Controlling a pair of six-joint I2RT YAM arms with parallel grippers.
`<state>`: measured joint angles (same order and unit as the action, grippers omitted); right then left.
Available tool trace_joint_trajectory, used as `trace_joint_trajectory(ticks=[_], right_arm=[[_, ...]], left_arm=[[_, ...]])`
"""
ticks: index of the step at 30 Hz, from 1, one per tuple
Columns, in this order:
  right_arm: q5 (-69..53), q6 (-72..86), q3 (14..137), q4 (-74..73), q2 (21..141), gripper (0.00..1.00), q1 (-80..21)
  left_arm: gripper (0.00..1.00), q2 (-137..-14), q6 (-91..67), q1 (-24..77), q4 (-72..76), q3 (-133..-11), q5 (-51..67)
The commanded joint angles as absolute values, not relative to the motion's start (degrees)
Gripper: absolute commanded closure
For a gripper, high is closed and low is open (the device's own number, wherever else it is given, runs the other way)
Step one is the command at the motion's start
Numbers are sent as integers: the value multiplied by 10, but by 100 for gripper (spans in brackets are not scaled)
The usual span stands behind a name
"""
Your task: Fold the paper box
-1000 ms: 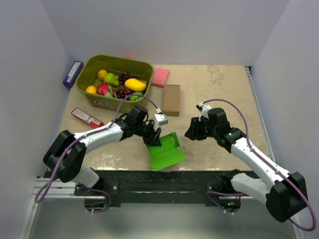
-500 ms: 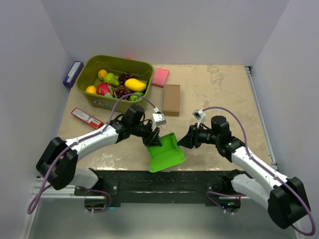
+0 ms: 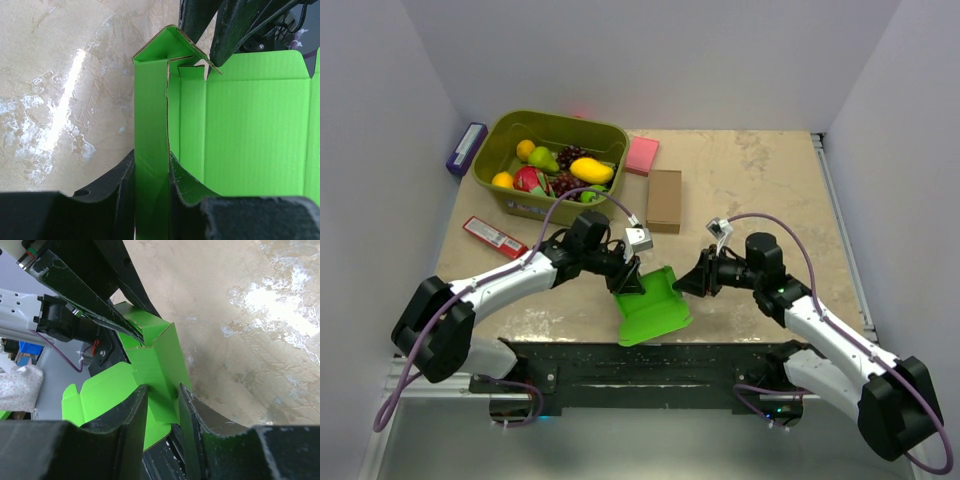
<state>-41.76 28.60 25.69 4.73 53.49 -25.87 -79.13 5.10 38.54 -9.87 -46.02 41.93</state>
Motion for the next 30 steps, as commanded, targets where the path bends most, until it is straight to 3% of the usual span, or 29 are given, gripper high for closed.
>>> trace_joint_trajectory(ticks=[1,8,15,20,30], right_arm=[[-411,291,258,79,522,67,-262],[-360,284,267,68,519,77,-303],[-258,281,281,53,541,79,-367],[-191,268,295,37,548,76,-377],[-177,251,308,49,585,68,-385]], left_arm=[[85,-775,50,385,-75,-457,446],[86,-773,47,385,-69,-457,445],[87,-768,45,386,-69,-454,445],[88,-767,45,387,-65,-454,455],[89,-765,45,389,-65,-454,453]])
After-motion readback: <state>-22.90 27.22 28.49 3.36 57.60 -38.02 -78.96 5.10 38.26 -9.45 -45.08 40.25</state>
